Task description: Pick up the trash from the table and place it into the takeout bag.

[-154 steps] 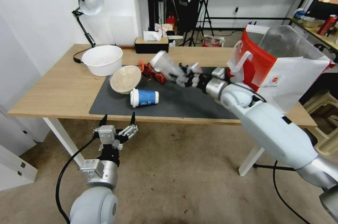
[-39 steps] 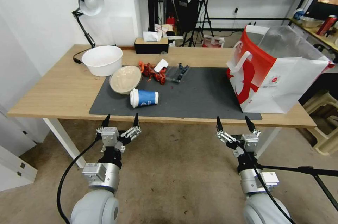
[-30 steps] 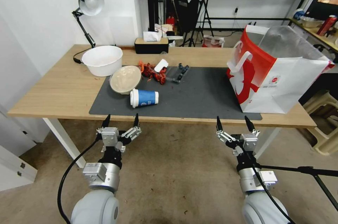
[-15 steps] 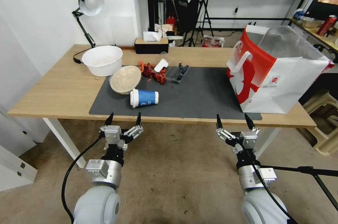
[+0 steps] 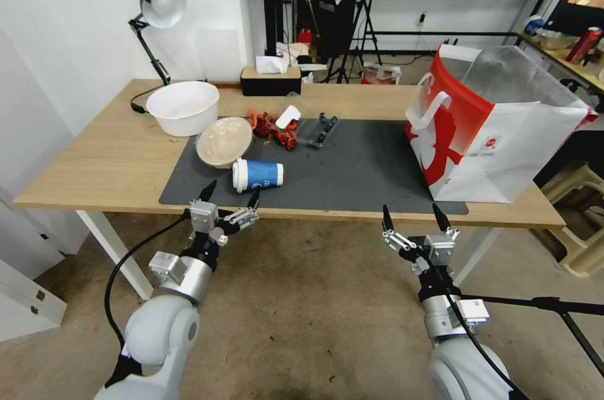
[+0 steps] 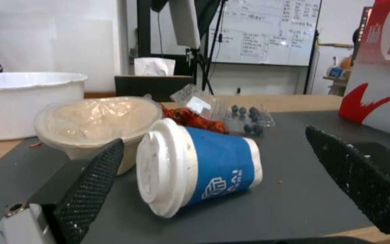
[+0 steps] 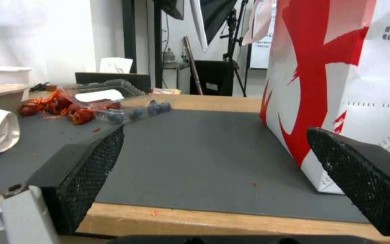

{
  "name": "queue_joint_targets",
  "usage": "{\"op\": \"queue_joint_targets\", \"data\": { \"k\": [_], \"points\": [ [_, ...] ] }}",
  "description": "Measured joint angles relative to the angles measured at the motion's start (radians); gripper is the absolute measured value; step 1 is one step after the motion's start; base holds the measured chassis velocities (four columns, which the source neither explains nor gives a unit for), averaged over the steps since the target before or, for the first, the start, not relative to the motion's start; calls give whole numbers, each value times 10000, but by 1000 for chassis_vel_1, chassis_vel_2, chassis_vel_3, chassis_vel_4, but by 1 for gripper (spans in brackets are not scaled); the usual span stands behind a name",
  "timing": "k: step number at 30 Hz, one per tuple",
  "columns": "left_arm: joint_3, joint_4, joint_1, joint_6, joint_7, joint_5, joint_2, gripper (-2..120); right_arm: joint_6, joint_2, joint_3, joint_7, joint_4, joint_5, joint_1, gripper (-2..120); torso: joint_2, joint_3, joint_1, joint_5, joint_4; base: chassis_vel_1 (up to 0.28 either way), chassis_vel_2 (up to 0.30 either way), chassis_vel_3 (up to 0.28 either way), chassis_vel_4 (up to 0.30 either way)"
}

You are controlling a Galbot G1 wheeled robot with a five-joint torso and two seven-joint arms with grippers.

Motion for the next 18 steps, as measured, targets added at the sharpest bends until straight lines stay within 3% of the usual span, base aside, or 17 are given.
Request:
{"op": "queue_joint_targets", "data": {
  "k": [6,13,15,16,18],
  "points": [
    [83,-238,-13,475,-254,-336,147,100,-4,11,-2,-5,11,-33,-31,100,0,0,0,3,1,0,0,0,0],
    [703,-1379,191,1672,-1137,-1237,132,100,-30,-11,-12,0,60,-34,15,100,1,-1,-1,2,1,0,0,0,0],
    [994,-1712,139,2231,-1832,-1996,131,100,-31,-21,-24,3,71,-34,10,100,1,-1,-1,3,1,0,0,0,0],
    [994,-1712,139,2231,-1832,-1996,131,100,-31,-21,-24,3,71,-34,10,100,1,-1,-1,3,1,0,0,0,0],
    [1290,-2020,-29,2950,-2977,-3189,117,100,-31,-43,-52,6,78,-34,7,100,1,-1,-3,3,1,0,0,0,0]
  ]
}}
